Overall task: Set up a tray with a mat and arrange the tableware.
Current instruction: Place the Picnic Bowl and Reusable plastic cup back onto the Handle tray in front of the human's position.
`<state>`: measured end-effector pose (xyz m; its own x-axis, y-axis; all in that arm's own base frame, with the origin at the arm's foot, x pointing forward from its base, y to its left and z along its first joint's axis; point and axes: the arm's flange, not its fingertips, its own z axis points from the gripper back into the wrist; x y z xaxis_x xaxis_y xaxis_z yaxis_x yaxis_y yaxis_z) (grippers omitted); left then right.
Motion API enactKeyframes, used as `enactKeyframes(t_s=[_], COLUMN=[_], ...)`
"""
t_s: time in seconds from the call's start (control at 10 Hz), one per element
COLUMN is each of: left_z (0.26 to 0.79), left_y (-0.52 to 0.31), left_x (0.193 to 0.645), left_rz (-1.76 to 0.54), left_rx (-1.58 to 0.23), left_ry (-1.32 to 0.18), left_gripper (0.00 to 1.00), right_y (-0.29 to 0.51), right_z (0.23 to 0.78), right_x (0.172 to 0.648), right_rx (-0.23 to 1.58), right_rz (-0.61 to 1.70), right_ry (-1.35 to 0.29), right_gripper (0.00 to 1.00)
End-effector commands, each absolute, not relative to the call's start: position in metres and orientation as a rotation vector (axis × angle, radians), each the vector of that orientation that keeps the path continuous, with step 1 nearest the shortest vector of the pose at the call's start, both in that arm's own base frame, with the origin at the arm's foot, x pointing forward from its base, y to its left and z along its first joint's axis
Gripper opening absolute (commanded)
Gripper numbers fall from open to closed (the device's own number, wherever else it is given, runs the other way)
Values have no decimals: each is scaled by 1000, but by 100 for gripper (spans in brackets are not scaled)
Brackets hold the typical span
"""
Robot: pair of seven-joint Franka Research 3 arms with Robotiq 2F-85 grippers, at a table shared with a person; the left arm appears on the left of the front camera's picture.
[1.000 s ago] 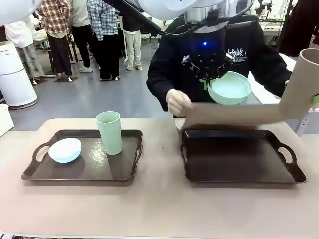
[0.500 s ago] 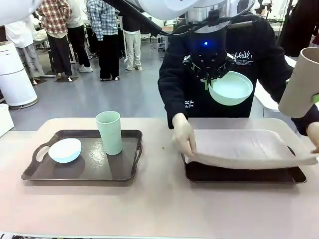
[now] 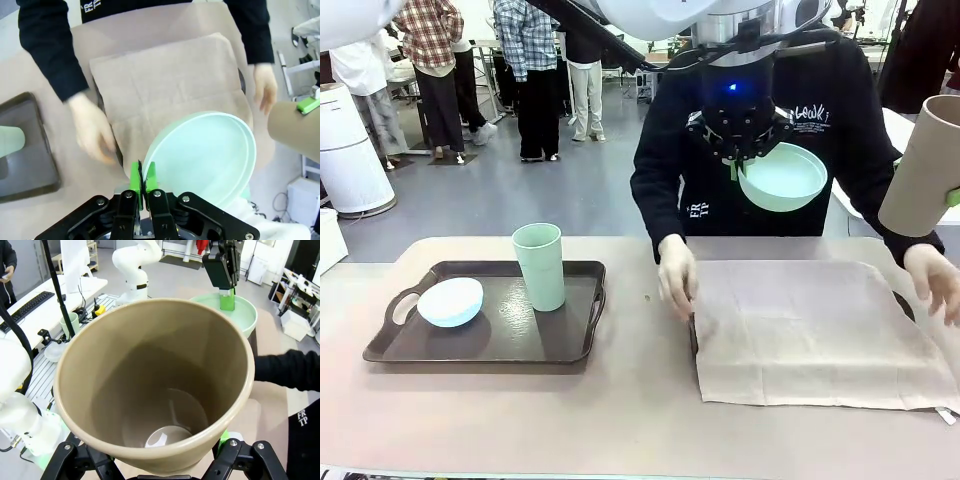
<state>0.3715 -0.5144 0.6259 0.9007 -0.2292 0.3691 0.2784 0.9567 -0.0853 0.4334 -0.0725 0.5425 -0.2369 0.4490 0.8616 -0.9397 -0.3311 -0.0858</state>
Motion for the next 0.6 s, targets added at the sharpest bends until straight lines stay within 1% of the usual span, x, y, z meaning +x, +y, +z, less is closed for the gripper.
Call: enactKeyframes(t_s=[0.0, 0.5], left_z=[627, 627], left_y=[-509, -509], left_x=[369, 369], left_rz=[-274, -274], left_rx=[-157, -157], left_ry=[-361, -361], left_gripper=[0, 0], right_y=[-72, -72], right_z=[546, 546], right_x=[433, 433], right_rx=[937, 937], right_rz=[1757, 1757], right_ry=[-774, -774], right_gripper=[0, 0])
